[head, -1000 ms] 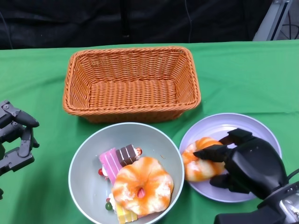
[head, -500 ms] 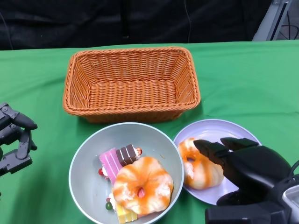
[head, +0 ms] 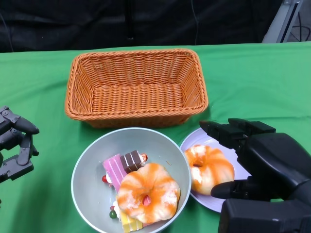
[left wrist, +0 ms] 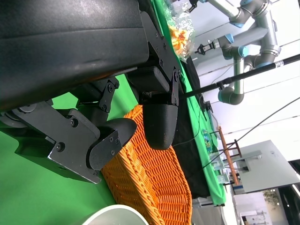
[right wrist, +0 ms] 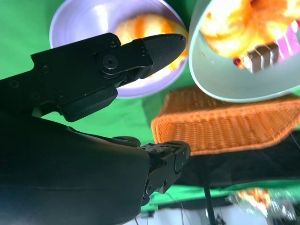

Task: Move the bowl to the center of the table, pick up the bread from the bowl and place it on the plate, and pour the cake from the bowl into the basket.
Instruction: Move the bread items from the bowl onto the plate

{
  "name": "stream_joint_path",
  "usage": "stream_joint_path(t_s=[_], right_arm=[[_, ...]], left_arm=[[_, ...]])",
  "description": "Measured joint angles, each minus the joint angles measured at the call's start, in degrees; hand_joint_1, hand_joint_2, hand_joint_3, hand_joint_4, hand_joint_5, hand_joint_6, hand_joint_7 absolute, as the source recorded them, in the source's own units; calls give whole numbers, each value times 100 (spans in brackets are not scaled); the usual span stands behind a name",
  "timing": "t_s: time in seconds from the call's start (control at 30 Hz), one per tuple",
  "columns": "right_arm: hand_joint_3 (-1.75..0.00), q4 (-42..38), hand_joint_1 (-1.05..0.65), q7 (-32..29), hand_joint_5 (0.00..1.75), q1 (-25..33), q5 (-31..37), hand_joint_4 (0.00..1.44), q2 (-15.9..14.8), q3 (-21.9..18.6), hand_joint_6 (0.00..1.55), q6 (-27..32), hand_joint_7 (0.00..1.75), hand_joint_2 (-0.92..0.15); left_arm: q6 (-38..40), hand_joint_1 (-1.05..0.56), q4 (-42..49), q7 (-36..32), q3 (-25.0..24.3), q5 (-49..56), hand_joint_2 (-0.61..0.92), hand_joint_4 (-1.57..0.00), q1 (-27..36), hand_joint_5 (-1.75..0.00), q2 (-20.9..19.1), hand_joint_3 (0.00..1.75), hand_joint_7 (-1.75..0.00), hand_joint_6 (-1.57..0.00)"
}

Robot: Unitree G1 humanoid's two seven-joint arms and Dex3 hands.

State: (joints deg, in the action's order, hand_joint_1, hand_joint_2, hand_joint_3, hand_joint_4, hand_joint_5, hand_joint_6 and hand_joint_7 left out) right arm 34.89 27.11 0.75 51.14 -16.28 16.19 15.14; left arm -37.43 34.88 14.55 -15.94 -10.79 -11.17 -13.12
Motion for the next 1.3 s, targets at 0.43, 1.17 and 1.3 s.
stream_joint_path(t_s=[0.43, 1.17, 1.3], right_arm=[[-7, 778, -71, -176, 15, 108, -889, 42, 502, 413, 38, -470, 4, -92], [-11, -795, -77, -113, 11, -1000, -1002, 47, 839, 1257, 42, -438, 1, -92], [-12, -1310, -78, -167, 11, -1220, -738, 48, 836, 1446, 43, -439, 1, -92]], left_arm=[[7, -2, 9, -14, 77, 159, 54, -75, -15, -174, 12, 116, -148, -72], [5, -2, 8, -119, 118, 246, 56, -74, -11, -173, 50, 113, -145, -71], [-4, -2, -4, -121, 127, 256, 57, -74, -10, -173, 51, 112, -144, -72]])
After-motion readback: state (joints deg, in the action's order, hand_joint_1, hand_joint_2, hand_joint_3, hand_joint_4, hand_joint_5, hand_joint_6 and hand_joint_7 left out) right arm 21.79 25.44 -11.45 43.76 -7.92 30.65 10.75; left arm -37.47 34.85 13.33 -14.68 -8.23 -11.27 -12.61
